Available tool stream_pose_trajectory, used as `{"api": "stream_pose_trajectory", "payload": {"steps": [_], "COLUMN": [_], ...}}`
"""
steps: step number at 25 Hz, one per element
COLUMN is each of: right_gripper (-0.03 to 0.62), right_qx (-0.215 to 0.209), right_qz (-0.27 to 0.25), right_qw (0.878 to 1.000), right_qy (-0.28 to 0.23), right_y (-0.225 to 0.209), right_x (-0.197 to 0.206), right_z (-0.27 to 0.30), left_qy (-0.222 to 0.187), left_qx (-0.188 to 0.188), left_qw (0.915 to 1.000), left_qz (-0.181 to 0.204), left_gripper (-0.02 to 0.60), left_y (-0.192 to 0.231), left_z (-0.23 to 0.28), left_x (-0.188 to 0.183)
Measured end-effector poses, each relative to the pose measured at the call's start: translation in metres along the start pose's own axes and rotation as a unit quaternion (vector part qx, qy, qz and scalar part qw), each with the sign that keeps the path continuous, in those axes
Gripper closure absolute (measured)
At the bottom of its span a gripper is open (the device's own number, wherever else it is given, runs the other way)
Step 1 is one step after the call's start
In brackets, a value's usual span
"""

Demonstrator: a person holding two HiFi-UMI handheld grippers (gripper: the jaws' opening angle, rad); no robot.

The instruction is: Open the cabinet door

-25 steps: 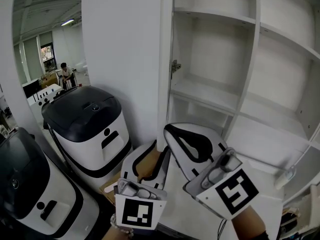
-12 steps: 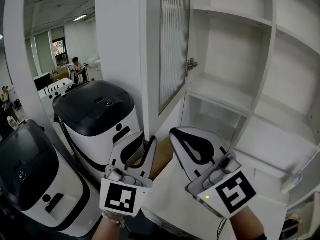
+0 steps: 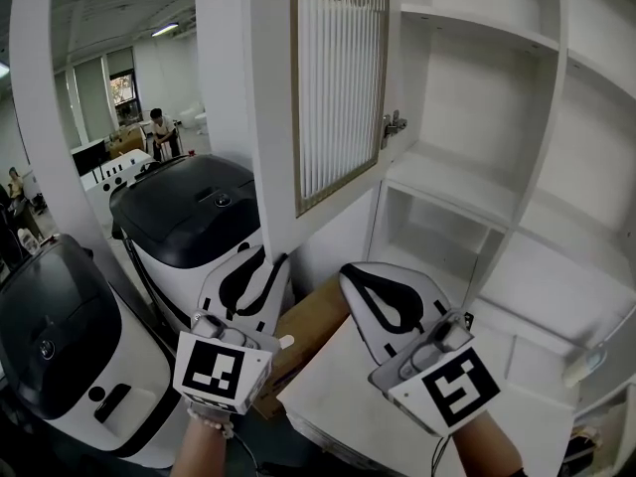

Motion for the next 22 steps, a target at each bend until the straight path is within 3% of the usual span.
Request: {"api": "stream_pose_trajectory", "payload": {"steps": [6, 18, 22], "right_gripper": [0.592, 0.592, 0.592], "right_qx": [0.004, 0.03, 0.046], "right_qz": [0.002, 0.015, 0.014], "right_qw": [1.0, 0.999, 0.998], "right_qy": [0.01, 0.029, 0.044], "right_y": [0.001, -0.005, -0.006], "right_x": [0.01, 0.03, 0.039], "right_z": [0.003, -0.013, -0.027], "left_qy": [-0.008, -0.003, 0.014], "left_qx": [0.008, -0.036, -0.02], "left_qw": [0.9997, 0.9993, 0.9996], "left_qz": [0.02, 0.007, 0.011], "left_gripper": [0.496, 0.497, 0.508], "left_y": [0.002, -0.007, -0.02], "left_z": [0.0, -0.014, -0.021], "left_x": [0.002, 0.012, 0.02]}}
Point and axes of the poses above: the fingertips, and each gripper's own axes: z forward along the fingers, y to its left, x out of its underside, the point moved 9 cm from there along -z, backward along the fingers
